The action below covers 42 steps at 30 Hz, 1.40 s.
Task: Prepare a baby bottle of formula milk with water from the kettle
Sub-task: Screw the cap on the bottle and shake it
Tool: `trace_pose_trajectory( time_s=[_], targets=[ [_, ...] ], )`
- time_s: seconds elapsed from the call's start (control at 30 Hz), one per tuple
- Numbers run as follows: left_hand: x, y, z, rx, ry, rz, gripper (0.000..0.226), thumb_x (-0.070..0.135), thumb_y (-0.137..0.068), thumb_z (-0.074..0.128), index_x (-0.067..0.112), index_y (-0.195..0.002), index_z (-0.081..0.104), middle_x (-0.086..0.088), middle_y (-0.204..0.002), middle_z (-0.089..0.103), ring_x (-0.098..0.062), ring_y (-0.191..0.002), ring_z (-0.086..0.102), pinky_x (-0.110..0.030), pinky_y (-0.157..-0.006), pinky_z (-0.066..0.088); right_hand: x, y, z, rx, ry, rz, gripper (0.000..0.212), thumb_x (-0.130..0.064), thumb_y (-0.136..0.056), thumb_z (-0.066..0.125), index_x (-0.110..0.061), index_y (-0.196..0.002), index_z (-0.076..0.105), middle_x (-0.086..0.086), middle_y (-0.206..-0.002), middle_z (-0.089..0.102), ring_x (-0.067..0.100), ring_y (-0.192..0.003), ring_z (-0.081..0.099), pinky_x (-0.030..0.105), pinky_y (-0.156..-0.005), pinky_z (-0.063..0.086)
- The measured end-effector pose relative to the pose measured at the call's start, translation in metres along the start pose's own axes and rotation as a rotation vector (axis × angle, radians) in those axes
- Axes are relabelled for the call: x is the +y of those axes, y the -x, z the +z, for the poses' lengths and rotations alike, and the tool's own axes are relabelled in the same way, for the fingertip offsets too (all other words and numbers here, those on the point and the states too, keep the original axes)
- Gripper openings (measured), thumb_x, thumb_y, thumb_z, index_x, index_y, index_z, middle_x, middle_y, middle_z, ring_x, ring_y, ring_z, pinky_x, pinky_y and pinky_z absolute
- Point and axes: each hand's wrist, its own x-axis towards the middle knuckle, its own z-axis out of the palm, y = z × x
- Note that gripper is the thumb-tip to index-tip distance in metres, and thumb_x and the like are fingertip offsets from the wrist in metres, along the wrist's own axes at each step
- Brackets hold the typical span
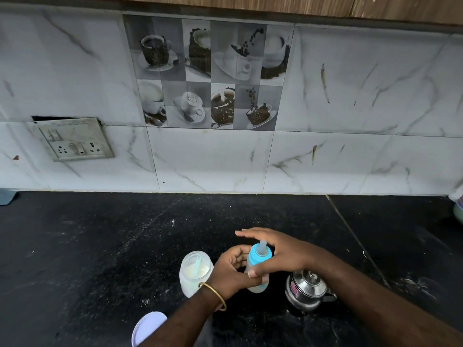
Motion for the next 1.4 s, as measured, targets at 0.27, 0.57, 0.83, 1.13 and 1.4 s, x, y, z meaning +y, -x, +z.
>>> trace_pose_trajectory(
  time_s=[0.27,0.57,0.83,1.13,1.4],
  targets=[
    [0.017,0.0,0.008,-0.147,0.042,-0.034,0.056,-0.005,-0.064,0.087,0.005,-0.115,0.067,-0.005,-0.095,0.075,-0.017,-0.09,0.069,-0.03,-0.081,0.054,0.007,-0.011,0.022,0.212,-0.445,-0.083,0.019,-0.017,-0.08,0.078,-0.01,-0.097,0.076,-0.012,-0.141,0.058,0.001,-0.124,0.058,0.026,-0.099,0.051],
    [0.014,0.002,0.029,0.197,0.02,0.012,0.035,0.002,-0.059,0.086,0.01,-0.091,0.075,-0.009,-0.085,0.079,-0.017,-0.08,0.074,-0.026,-0.067,0.056,-0.008,-0.022,0.057,0.675,-0.694,0.119,0.021,-0.024,-0.075,0.083,-0.016,-0.092,0.075,-0.002,-0.09,0.078,0.014,-0.086,0.074,0.023,-0.07,0.056],
    [0.036,-0.003,0.013,-0.127,-0.086,-0.074,0.03,-0.002,-0.064,0.086,0.017,-0.085,0.076,-0.001,-0.083,0.073,-0.014,-0.081,0.068,-0.03,-0.079,0.055,0.005,-0.005,0.025,0.258,-0.658,0.008,0.031,-0.021,-0.079,0.079,-0.015,-0.109,0.073,-0.003,-0.119,0.073,0.013,-0.108,0.07,0.028,-0.086,0.057],
    [0.022,0.0,0.057,0.157,-0.079,-0.014,0.025,-0.01,-0.062,0.08,0.006,-0.082,0.076,-0.004,-0.076,0.077,-0.015,-0.074,0.071,-0.025,-0.064,0.055,0.02,0.0,0.037,0.548,-0.542,0.094,0.012,-0.026,-0.075,0.079,-0.019,-0.074,0.069,0.001,-0.074,0.074,0.013,-0.072,0.072,0.045,-0.075,0.059],
    [0.021,-0.004,0.073,0.273,-0.138,-0.006,0.031,0.017,-0.063,0.088,0.017,-0.092,0.078,-0.005,-0.09,0.079,-0.015,-0.085,0.074,-0.03,-0.076,0.059,0.047,0.024,0.027,0.471,-0.379,-0.06,0.091,-0.057,-0.074,0.076,-0.058,-0.145,0.019,-0.017,-0.118,0.06,0.001,-0.103,0.063,0.025,-0.093,0.051]
  ],
)
